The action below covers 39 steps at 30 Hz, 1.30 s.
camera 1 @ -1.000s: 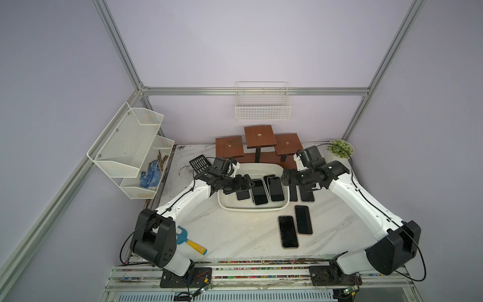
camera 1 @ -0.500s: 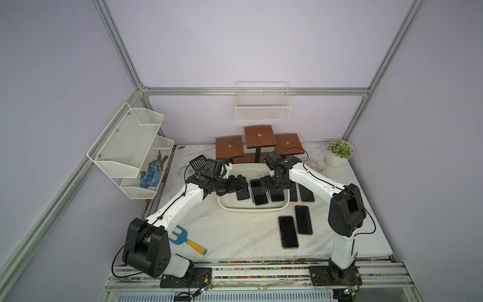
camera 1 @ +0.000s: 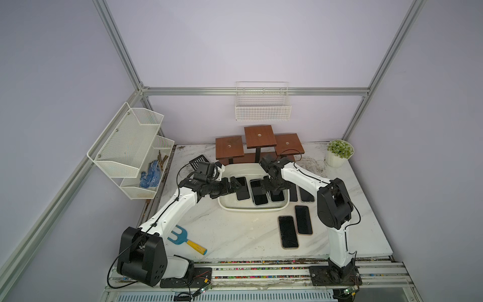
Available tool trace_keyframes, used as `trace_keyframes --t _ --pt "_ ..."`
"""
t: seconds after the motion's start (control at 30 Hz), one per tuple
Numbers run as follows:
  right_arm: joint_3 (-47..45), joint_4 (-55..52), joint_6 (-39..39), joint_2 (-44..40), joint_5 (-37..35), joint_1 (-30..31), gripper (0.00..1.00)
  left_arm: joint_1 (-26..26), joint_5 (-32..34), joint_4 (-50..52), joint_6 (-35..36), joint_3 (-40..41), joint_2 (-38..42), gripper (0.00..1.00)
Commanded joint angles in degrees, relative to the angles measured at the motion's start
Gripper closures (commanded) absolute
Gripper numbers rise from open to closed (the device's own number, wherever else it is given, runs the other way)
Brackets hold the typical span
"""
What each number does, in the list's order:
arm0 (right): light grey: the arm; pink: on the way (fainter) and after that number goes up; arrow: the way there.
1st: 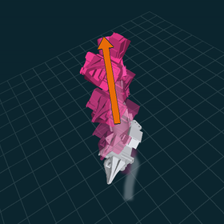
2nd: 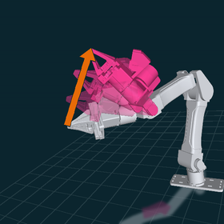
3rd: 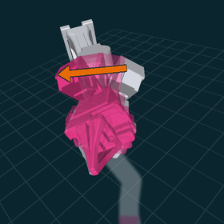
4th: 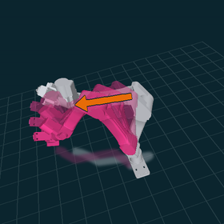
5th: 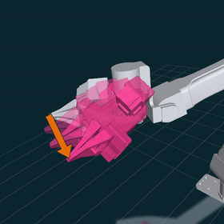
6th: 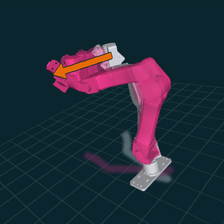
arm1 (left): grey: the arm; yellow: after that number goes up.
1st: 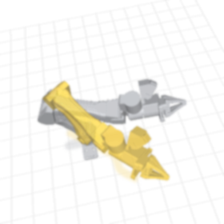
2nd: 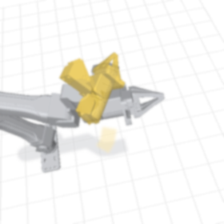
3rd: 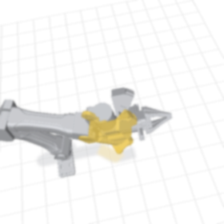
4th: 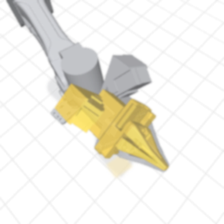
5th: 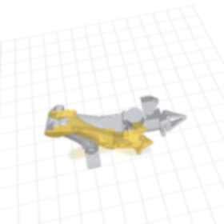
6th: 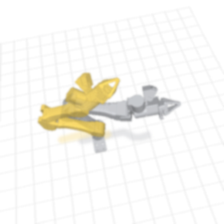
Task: Take the phone out of the storage box
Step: Pick up the phone from the storage box.
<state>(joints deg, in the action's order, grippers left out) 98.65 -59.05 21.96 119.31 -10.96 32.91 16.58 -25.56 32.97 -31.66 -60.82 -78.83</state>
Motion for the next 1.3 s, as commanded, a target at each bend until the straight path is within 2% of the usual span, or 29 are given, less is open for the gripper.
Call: trace_keyframes --t 0.0,0.33,0.7,0.97,1.27 --pt "1.84 -1.32 0.63 1.05 -2.59 0.4 0.0 -0.66 -1.5 -0.36 1.94 -0.53 0.7 0.0" --pt "3.95 -2.04 0.71 4.76 -3.89 0.39 0.0 -1.19 -1.77 -0.28 2.48 -0.27 0.6 0.0" --pt "6.03 -2.05 0.12 8.47 -1.78 0.39 0.0 -1.59 -1.86 -0.08 2.74 -0.09 0.6 0.0" --pt "5.69 0.69 -0.87 9.15 7.15 1.08 0.0 -1.74 -1.9 -0.27 2.67 -0.05 0.3 0.0" --pt "4.48 5.81 2.25 7.96 18.18 3.68 0.02 -1.99 -1.95 -0.54 2.57 -0.09 -0.01 0.0"
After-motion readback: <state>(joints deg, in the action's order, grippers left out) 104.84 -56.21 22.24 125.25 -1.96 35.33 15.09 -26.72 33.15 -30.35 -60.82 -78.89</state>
